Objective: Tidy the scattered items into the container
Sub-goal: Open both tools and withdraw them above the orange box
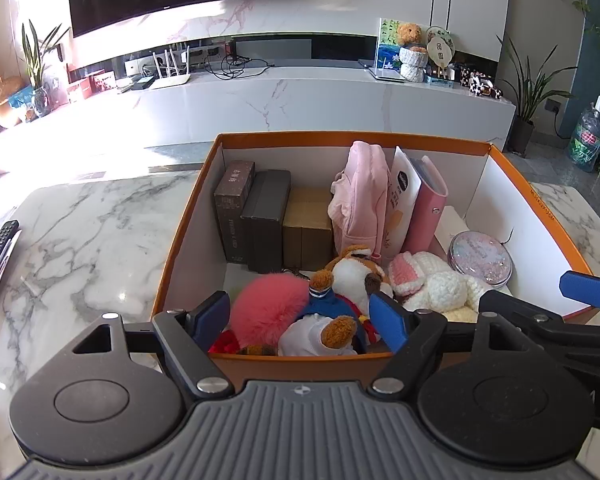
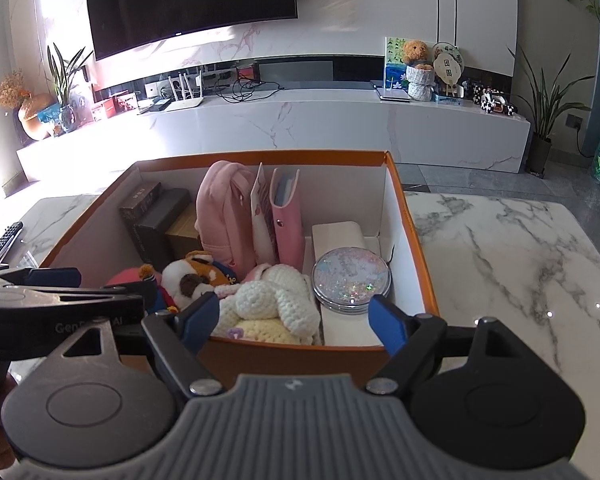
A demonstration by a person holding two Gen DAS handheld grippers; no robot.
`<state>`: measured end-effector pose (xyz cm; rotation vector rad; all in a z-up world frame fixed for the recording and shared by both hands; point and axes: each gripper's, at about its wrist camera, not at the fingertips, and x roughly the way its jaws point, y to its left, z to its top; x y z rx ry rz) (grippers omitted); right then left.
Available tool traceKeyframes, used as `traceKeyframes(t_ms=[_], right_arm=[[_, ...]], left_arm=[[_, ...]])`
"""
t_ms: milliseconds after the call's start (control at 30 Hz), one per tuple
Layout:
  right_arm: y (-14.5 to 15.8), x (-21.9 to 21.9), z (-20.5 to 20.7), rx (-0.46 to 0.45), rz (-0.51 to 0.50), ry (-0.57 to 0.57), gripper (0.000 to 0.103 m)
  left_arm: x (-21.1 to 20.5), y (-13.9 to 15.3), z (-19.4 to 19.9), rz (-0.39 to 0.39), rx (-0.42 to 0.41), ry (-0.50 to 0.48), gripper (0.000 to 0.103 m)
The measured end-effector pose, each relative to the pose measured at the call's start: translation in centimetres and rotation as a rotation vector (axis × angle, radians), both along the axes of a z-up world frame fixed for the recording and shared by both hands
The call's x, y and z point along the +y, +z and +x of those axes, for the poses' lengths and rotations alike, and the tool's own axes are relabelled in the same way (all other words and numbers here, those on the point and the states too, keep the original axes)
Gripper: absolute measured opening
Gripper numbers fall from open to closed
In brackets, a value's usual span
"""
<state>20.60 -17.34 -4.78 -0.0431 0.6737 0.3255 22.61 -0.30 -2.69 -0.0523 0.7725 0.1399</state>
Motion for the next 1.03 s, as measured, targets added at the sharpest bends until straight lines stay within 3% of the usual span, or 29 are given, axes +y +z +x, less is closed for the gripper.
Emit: traceKeyframes(t_ms=[1033], right_arm=[[0.29,-0.07,0.09,0.010,-0.001,-0.010,0.088]], left_arm=[[0.27,0.02,0.51,-0.004,0.015,-0.008,0.093]])
